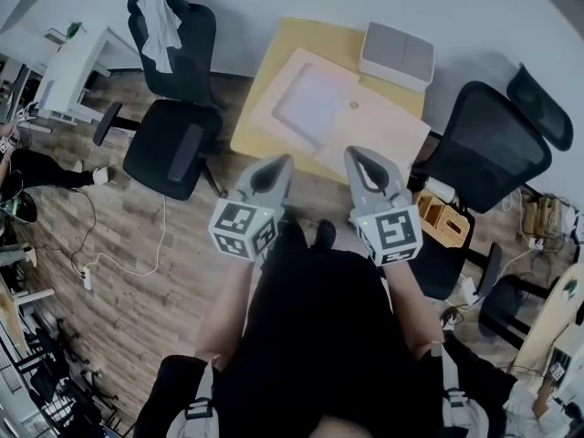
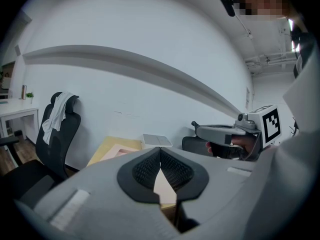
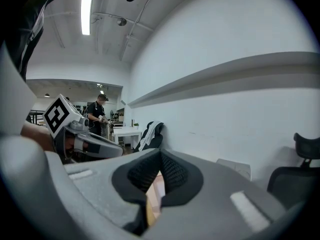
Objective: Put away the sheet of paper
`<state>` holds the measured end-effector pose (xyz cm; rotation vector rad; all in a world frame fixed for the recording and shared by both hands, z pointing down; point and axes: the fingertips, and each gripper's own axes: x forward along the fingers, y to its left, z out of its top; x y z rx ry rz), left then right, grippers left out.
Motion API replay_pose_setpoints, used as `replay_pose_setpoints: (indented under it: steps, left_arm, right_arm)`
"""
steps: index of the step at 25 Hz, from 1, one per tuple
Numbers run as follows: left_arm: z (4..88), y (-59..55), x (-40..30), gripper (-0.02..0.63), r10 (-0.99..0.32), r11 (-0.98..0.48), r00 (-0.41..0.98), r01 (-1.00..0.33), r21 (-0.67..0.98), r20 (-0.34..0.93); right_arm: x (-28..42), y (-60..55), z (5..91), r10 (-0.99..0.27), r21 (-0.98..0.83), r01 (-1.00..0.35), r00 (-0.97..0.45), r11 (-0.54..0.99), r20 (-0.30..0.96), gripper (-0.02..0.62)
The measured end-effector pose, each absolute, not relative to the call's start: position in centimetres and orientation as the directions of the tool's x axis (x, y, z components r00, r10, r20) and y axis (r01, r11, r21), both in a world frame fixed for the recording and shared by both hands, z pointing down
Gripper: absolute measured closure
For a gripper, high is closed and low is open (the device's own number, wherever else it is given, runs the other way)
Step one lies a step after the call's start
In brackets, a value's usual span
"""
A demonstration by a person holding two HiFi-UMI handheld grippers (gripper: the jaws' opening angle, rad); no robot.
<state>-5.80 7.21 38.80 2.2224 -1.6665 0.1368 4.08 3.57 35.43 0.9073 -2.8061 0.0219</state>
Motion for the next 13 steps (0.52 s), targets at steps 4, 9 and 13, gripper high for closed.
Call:
replay_pose_setpoints:
  steps: [4, 9, 13]
  left_arm:
    - [38.8, 6.8, -5.8, 0.597, -0.909, -0.233, 0.295, -0.946, 0.227, 0.296]
    - [39.1, 7.7, -6.5, 0.597, -0.91, -0.235, 0.297, -0.945, 0.229, 0.291]
    - [39.3, 6.8, -5.7, 0.597, -0.91, -0.233, 0.295, -0.945, 0.23, 0.292]
  right_arm:
    - [4.2, 3.2, 35.5, -0.575, 0.041, -0.58, -0.792, 0.813, 0.202, 0.595]
    - [3.7, 4.0, 35.6, -0.582, 0.031, -0.588, -0.789, 0.808, 0.198, 0.595]
    - [4.7, 3.1, 35.7, -0.582, 0.019, -0.591, -0.789, 0.807, 0.197, 0.595]
